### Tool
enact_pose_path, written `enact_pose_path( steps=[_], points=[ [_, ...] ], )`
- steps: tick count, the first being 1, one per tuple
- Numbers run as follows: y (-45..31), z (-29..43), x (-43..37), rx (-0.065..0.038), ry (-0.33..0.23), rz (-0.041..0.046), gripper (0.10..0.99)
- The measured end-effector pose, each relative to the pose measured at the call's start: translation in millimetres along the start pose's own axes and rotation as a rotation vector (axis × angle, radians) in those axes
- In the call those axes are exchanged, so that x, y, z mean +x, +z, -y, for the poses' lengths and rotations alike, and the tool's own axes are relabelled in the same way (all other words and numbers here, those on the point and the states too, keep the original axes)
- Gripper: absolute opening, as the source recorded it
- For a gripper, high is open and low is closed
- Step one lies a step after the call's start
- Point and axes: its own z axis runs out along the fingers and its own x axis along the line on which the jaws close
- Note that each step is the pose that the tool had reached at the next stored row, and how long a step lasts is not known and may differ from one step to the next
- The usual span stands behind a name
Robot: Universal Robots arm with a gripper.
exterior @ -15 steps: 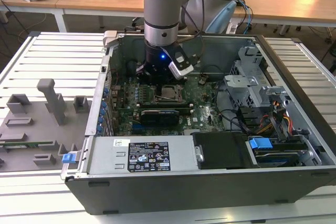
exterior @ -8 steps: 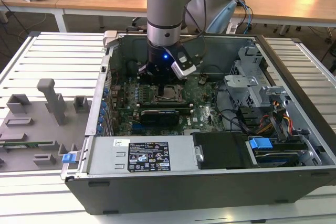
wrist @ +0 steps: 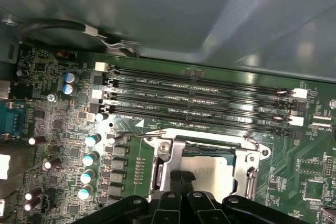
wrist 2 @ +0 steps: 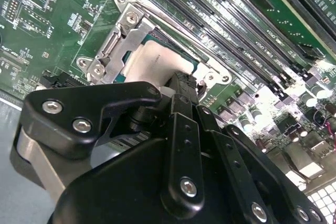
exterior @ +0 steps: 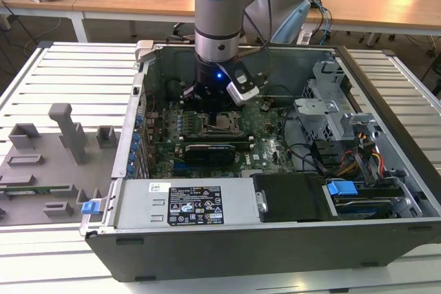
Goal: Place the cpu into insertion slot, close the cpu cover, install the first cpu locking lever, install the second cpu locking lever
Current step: 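Close the cpu cover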
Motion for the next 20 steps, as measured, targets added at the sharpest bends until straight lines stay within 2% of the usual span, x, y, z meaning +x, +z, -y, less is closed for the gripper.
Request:
enact_pose_path(
  steps=[7, 12, 17, 20],
  points=[
    [-3.8, 0.1, -0.3, 0.0, -0.017, -0.0001, 0.106],
    [-4.1, 9.3, 0.8, 0.0, -0.017, -0.0011, 0.106],
    [-1.6, 9.3, 0.4, 0.0, -0.019, -0.0013, 0.106],
    [-1.4, 5.1, -0.3, 0.0, -0.024, -0.0012, 0.106]
  ],
)
